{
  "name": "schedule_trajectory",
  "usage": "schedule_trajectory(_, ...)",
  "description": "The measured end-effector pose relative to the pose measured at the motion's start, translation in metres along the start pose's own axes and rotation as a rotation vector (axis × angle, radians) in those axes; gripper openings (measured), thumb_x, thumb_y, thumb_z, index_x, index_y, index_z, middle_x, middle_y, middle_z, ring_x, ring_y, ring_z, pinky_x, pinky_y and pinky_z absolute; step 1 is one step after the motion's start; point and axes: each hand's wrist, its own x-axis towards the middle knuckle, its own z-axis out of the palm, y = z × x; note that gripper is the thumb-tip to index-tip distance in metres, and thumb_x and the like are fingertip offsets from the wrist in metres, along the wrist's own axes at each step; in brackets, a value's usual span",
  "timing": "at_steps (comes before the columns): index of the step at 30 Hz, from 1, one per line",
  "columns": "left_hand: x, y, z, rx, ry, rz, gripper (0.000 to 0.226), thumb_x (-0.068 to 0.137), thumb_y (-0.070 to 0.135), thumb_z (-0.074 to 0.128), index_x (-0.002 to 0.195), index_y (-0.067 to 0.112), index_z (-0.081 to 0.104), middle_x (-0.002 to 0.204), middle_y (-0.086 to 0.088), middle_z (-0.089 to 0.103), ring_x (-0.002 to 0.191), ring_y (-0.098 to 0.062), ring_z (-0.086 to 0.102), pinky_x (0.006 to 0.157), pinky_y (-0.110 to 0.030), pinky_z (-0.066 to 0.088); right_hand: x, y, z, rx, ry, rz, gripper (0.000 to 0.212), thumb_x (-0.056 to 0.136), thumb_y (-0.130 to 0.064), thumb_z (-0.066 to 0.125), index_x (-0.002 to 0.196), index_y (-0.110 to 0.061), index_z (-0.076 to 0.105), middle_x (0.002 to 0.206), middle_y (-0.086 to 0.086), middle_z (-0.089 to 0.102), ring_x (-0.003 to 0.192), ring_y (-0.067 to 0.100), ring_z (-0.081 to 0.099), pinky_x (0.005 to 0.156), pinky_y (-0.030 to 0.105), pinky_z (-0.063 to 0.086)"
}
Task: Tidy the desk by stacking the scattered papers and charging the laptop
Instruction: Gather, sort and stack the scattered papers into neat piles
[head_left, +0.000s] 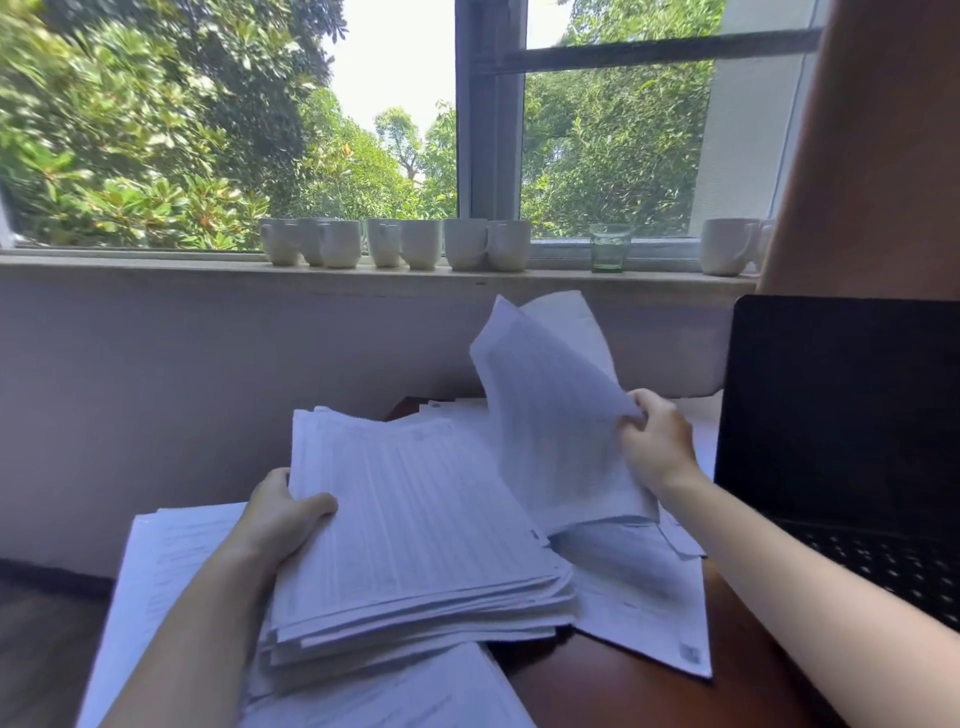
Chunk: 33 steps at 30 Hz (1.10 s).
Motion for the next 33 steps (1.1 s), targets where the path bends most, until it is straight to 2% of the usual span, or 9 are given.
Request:
schedule_trajectory(3,-0.002,0.002,0.000,0.012,-0.026,-0.004,0.007,0.086,0.002,0.059,0.084,0.007,0.056,0.087,-0.011,0.064,0.070,-0.024,0.061,0.055,-0.029,0.042,0.009,-0.002,-0.011,0.091,0.083,0.024,0.015,0.089,-0.001,0.042,0.086,-0.003,0.057,0.063,0.001,0.046,0.057,0.015,0.039,0.050,0.029,0.029)
schedule_trajectory(11,-0.009,0.006,-0.002,0.031,-0.077,-0.013,0.009,0.088,0.001,0.055,0.086,0.009,0.060,0.085,-0.010,0.067,0.071,-0.026,0.063,0.055,-0.029,0.043,0.035,-0.025,-0.024,0.277,0.241,0.093,0.017,0.090,-0.001,0.046,0.097,-0.008,0.059,0.074,-0.003,0.055,0.067,0.013,0.052,0.056,0.020,0.041)
schedule_trajectory(14,-0.012,0.008,-0.002,0.017,-0.086,-0.026,0.007,0.087,0.002,0.055,0.088,0.006,0.061,0.083,-0.011,0.068,0.070,-0.027,0.064,0.055,-0.029,0.044,0.030,-0.040,-0.020,0.387,0.104,0.161,0.021,0.090,0.001,0.047,0.103,-0.008,0.060,0.082,0.002,0.060,0.073,0.017,0.057,0.058,0.021,0.046)
schedule_trajectory(18,-0.015,0.010,-0.003,0.000,-0.114,-0.080,0.014,0.085,0.009,0.056,0.090,-0.002,0.064,0.082,-0.016,0.070,0.070,-0.031,0.064,0.062,-0.031,0.047,0.003,-0.056,0.001,0.542,-0.276,0.240,0.026,0.090,0.007,0.049,0.109,-0.008,0.059,0.084,0.006,0.063,0.049,0.008,0.061,0.041,0.015,0.047)
schedule_trajectory(21,-0.012,0.012,-0.004,-0.113,-0.100,-0.152,0.049,0.081,0.039,0.058,0.104,-0.003,0.063,0.111,-0.013,0.065,0.094,-0.031,0.061,0.087,-0.036,0.047,-0.023,-0.055,0.032,0.467,-0.479,0.261,0.026,0.090,0.007,0.051,0.109,-0.007,0.058,0.079,0.004,0.060,0.039,0.000,0.056,0.042,0.013,0.046)
schedule_trajectory(23,-0.011,0.013,-0.003,-0.180,-0.103,-0.191,0.049,0.096,0.045,0.045,0.116,0.002,0.058,0.120,-0.007,0.057,0.106,-0.030,0.056,0.093,-0.035,0.041,-0.041,-0.049,0.051,0.389,-0.593,0.239,0.026,0.090,0.003,0.052,0.110,-0.010,0.059,0.080,0.001,0.061,0.049,0.001,0.060,0.051,0.015,0.050)
schedule_trajectory(26,-0.009,0.012,-0.003,-0.115,-0.088,-0.181,0.042,0.099,0.037,0.044,0.112,0.001,0.062,0.111,-0.012,0.062,0.096,-0.029,0.059,0.083,-0.035,0.043,-0.055,-0.037,0.072,0.135,-0.702,0.075,0.023,0.086,-0.008,0.055,0.107,-0.015,0.061,0.096,0.003,0.066,0.081,0.015,0.064,0.069,0.023,0.050)
schedule_trajectory(30,-0.011,0.010,-0.003,0.009,-0.117,-0.095,0.016,0.091,0.009,0.053,0.082,0.003,0.065,0.069,-0.006,0.070,0.060,-0.021,0.064,0.054,-0.026,0.044,-0.054,-0.029,0.087,-0.215,-0.770,-0.054,0.038,0.086,-0.027,0.055,0.119,-0.011,0.049,0.127,0.010,0.049,0.110,0.026,0.052,0.086,0.032,0.043)
schedule_trajectory(33,-0.011,0.008,-0.003,0.067,-0.102,-0.021,0.011,0.089,0.003,0.055,0.083,0.008,0.062,0.087,-0.010,0.069,0.069,-0.020,0.063,0.056,-0.027,0.042,-0.040,-0.024,0.087,-0.496,-0.724,-0.162,0.039,0.093,-0.034,0.048,0.120,-0.006,0.047,0.129,0.013,0.041,0.120,0.030,0.041,0.093,0.034,0.038)
